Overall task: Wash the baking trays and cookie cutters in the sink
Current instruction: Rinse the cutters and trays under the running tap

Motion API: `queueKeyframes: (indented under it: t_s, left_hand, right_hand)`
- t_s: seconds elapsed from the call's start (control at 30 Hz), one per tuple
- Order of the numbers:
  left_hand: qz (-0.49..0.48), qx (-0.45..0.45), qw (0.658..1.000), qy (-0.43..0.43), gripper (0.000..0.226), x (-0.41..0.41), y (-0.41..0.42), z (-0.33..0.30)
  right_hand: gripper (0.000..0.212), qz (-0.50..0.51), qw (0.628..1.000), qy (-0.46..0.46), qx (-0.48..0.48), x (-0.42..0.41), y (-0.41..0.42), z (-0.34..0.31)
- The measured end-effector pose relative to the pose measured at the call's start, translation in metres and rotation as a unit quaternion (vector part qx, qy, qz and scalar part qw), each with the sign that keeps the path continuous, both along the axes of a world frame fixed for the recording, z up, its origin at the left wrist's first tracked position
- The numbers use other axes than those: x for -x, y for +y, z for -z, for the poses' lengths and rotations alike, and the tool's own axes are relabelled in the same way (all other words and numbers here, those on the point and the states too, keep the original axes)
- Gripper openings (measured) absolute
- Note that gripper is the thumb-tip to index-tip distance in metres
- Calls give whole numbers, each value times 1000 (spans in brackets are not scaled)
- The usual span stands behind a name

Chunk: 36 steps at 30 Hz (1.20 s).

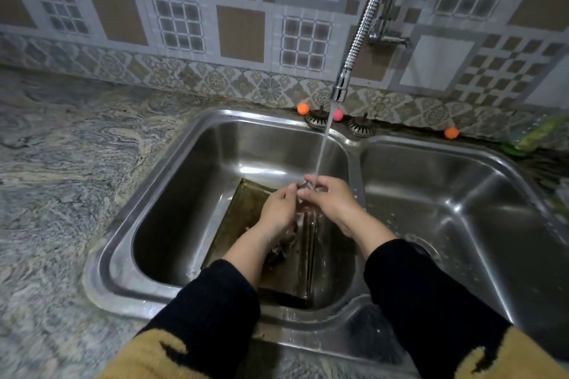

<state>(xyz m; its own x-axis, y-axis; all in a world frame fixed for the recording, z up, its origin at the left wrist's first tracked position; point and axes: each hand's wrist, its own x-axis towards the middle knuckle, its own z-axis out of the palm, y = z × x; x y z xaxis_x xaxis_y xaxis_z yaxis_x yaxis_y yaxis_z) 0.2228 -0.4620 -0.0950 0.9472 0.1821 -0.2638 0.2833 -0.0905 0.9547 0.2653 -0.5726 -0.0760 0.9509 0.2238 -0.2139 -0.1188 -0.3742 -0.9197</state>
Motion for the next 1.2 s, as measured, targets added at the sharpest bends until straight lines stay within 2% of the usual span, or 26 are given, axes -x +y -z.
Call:
queueKeyframes:
  t_s: [0.1,0.2,0.3,0.4,0.57,0.77,1.03,1.1,1.2]
  left_hand:
    - [-8,61,998,21,36,-5,-11,-1]
    - [-19,114,992,54,56,-6,-20,6]
    - [-37,146,987,48,32,-3,-23,9]
    - [-54,197,977,70,29,-2,-23,9]
    - [-83,197,974,76,26,-2,-24,4]
    - [-103,170,979,41,27,-4,-24,-2]
    - [-122,172,978,-11,12,0,-21,-6]
    - [-115,174,978,-19,18,-1,-20,-5]
    - [-99,203,974,-8,41,-1,-17,-4]
  right_hand:
    - [37,39,999,-38,-2,-2,-1,3]
    - [32,48,998,-23,-16,1,-4,2]
    - [33,41,999,-15,-29,4,-11,3]
    - [35,26,999,-28,-4,9,-17,5]
    - [38,26,999,-27,8,12,-16,8]
    - [37,15,1000,-9,16,6,-16,9]
    - [25,31,992,55,-109,8,-14,9]
    - [29,37,989,73,-124,6,-14,8]
    - [46,11,987,119,-108,6,-14,5]
